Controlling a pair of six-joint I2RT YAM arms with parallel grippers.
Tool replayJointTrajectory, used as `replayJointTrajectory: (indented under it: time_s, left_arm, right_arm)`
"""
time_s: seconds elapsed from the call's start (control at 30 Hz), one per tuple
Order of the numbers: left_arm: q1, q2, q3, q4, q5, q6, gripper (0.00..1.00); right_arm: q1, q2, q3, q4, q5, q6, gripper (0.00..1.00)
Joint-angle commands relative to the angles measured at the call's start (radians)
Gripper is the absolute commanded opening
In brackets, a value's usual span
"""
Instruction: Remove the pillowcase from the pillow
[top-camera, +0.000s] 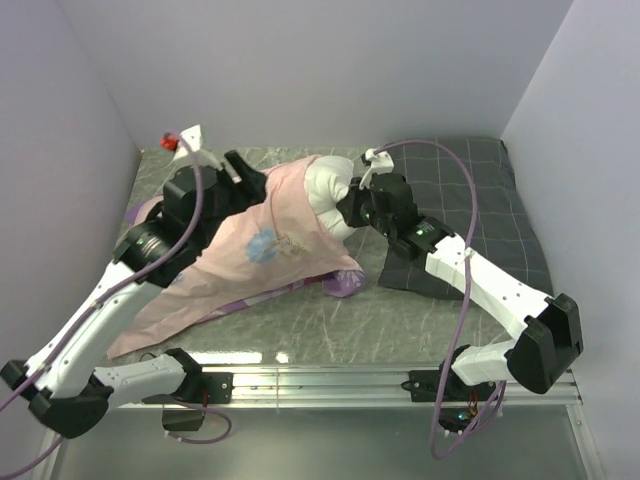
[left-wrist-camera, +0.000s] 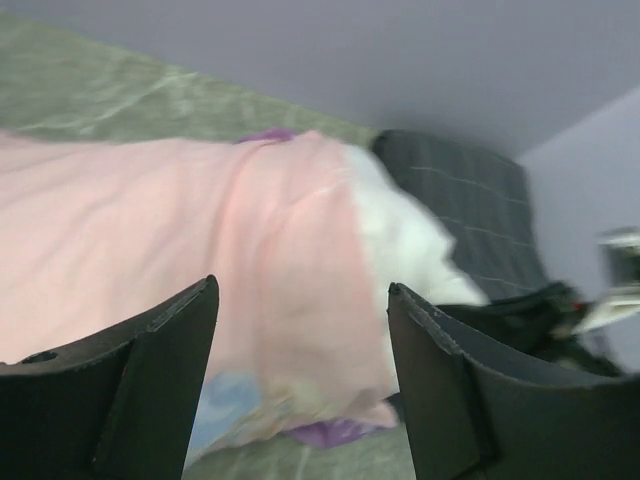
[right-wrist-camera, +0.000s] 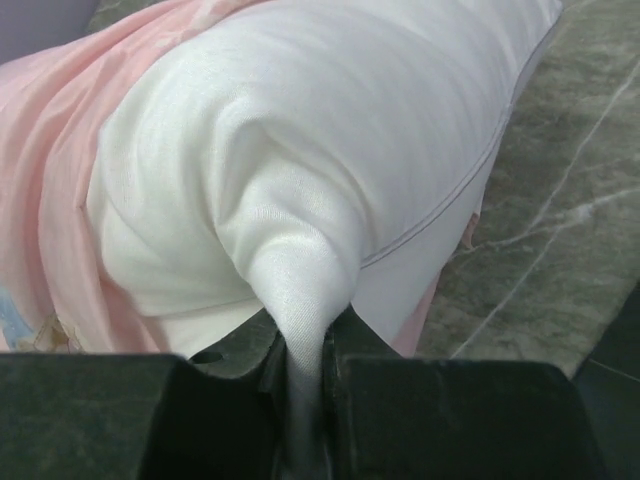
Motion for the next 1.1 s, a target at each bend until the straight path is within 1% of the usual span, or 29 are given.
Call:
replayJointTrajectory:
  time_s: [0.0,0.03,0.1,0.23,0.3,0.4,0.47,0.6,0.7,0.8,0.9,1.0,1.07]
  left_arm:
    - [-0.001,-0.036,-0.025,-0.308,-0.186,-0.071,0.73]
    - [-0.003,-0.057,-0.042,-0.33,-0.177,-0.091,0.72]
    - [-0.001,-0.083,-0.09,-0.369,-0.112,-0.108,0.71]
    - [-0.003,-0.135,-0.153,-0.407,-0.024,-0.093,0.69]
    - [-0.001,-0.143,-0.166,-0.413,0.028,-0.067,0.68]
    - [-0.003,-0.154,-0.194,-0.38,0.105,-0.033,0.71]
    - [-0.012,-0.149,-0.202,-0.346,0.116,-0.019,0.74]
    - [-0.032,-0.136,-0.213,-0.254,0.106,0.008,0.76]
    - [-0.041,-0.071,-0.205,-0.214,0.108,0.033,0.75]
    - [-0.058,-0.001,-0.188,-0.212,0.079,0.045,0.72]
    - [-0.062,0.05,-0.176,-0.226,0.019,0.053,0.67]
    - [-0.064,0.075,-0.165,-0.254,-0.05,0.051,0.58]
    - [-0.064,0.075,-0.162,-0.274,-0.084,0.042,0.37]
  right_arm:
    - [0.002,-0.02,0.154,-0.017,0.061,0.003,0.0]
    - [0.004,-0.014,0.188,-0.042,0.062,0.0,0.0]
    - [0.004,0.003,0.219,-0.074,0.078,-0.006,0.0]
    - [0.005,0.032,0.276,-0.099,0.075,-0.02,0.0]
    - [0.004,0.043,0.297,-0.109,0.07,-0.025,0.0]
    - [0.004,0.066,0.319,-0.119,0.061,-0.028,0.0]
    - [0.004,0.077,0.325,-0.119,0.052,-0.025,0.0]
    - [0.005,0.084,0.334,-0.125,0.05,-0.023,0.0]
    - [0.005,0.086,0.339,-0.128,0.055,-0.029,0.0]
    - [0.004,0.092,0.348,-0.136,0.055,-0.032,0.0]
    - [0.004,0.098,0.357,-0.14,0.058,-0.036,0.0]
    - [0.004,0.101,0.369,-0.151,0.062,-0.039,0.0]
    - [0.004,0.098,0.371,-0.152,0.076,-0.043,0.0]
